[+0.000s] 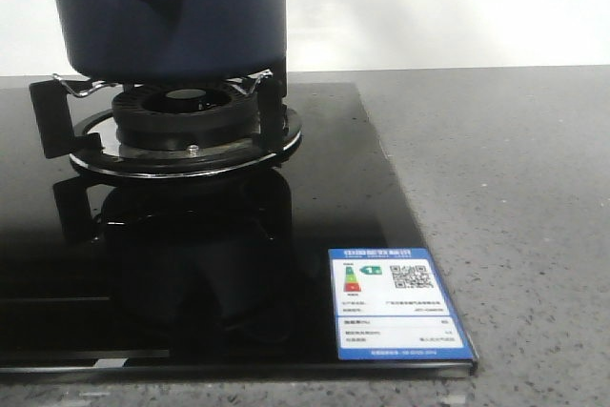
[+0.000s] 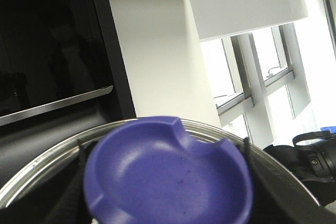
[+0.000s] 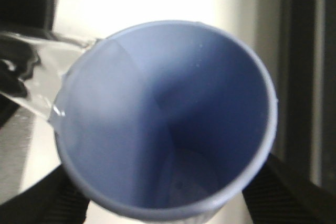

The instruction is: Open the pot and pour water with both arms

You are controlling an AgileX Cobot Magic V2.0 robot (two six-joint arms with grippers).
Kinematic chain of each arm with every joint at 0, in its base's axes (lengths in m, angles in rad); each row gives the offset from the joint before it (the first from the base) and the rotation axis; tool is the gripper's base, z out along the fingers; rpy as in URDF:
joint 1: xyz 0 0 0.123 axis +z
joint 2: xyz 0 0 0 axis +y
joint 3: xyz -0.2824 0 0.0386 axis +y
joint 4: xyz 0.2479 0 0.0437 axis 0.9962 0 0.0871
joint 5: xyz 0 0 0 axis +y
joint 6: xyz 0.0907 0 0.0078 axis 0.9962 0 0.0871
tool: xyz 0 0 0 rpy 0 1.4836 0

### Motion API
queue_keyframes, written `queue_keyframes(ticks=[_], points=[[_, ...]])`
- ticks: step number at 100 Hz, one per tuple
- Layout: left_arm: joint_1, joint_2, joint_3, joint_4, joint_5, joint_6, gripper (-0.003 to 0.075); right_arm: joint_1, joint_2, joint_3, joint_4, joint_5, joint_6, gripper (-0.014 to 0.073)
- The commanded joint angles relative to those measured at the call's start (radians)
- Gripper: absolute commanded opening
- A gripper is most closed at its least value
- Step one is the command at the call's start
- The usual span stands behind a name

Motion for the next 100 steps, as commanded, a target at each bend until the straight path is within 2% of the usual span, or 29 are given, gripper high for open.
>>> queue_keyframes(ticks=[1, 85, 100], points=[[-0.009, -0.014, -0.035, -0.071, -0.001, -0.009, 0.0253, 0.004, -0.050, -0.039, -0.069, -0.144, -0.006, 0.0331], [-0.009, -0.014, -0.035, -0.071, 0.000, -0.009, 0.0253, 0.004, -0.050, -0.039, -0.295, -0.366, -0.006, 0.0330], [-0.009, -0.014, -0.035, -0.067, 0.000, -0.009, 0.0253, 0.004, -0.050, -0.036, -0.263, -0.376, -0.004, 0.0330]])
